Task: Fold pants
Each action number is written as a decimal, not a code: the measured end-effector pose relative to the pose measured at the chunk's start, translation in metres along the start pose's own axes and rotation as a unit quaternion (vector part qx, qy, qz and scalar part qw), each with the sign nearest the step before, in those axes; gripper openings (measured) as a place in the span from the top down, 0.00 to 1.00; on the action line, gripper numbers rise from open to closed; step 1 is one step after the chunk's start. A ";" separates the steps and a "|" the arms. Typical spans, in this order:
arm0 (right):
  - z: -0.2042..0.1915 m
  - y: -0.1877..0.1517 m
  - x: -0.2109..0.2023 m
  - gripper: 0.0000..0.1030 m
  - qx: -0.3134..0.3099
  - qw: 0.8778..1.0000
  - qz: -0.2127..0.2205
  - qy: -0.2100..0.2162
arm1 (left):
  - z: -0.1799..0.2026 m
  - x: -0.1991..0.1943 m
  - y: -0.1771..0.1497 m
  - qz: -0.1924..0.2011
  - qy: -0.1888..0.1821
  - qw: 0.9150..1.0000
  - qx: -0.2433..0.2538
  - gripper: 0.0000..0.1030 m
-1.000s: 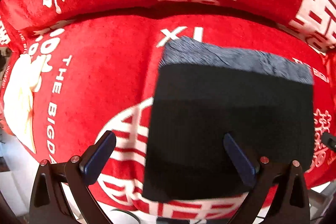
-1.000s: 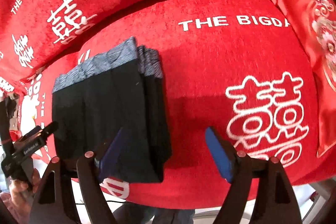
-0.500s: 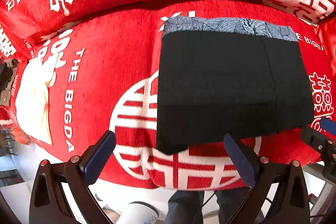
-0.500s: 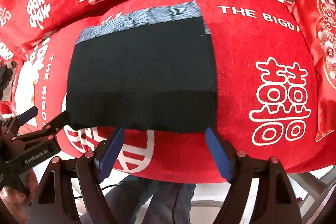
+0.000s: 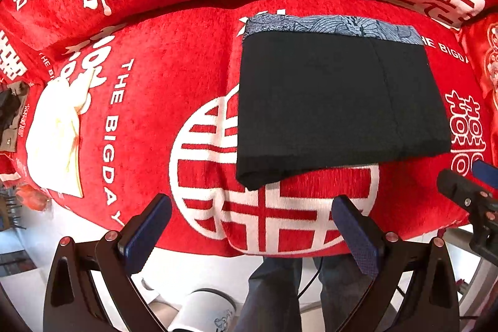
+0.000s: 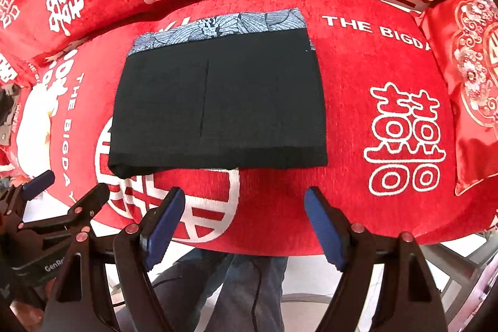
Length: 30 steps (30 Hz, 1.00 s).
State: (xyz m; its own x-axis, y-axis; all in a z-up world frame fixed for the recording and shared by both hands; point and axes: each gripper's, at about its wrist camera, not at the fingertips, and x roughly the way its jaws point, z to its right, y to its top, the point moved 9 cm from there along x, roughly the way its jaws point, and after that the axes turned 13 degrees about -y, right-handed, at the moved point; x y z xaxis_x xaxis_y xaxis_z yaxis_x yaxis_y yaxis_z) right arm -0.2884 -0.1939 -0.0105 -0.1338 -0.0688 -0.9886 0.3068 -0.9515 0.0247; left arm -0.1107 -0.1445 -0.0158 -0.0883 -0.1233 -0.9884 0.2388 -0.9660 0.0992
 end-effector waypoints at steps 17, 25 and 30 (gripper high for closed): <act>-0.002 0.003 -0.030 0.20 -0.006 0.999 0.013 -0.030 | -0.003 -0.025 0.003 -0.005 -0.008 1.000 0.003 0.00; -0.007 0.004 -0.032 0.21 -0.011 0.999 0.012 -0.039 | -0.002 -0.030 0.004 -0.005 -0.006 1.000 0.006 0.00; -0.010 0.006 -0.034 0.21 -0.010 0.999 0.012 -0.040 | -0.003 -0.031 0.006 -0.002 -0.007 1.000 0.007 0.00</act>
State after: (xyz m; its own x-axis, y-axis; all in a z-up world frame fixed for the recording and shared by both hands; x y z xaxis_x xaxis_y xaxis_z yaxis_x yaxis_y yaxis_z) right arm -0.2729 -0.1942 0.0217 -0.2005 -0.1168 -0.9727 0.3294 -0.9431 0.0453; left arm -0.1039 -0.1459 0.0155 -0.1022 -0.1226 -0.9872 0.2240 -0.9697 0.0973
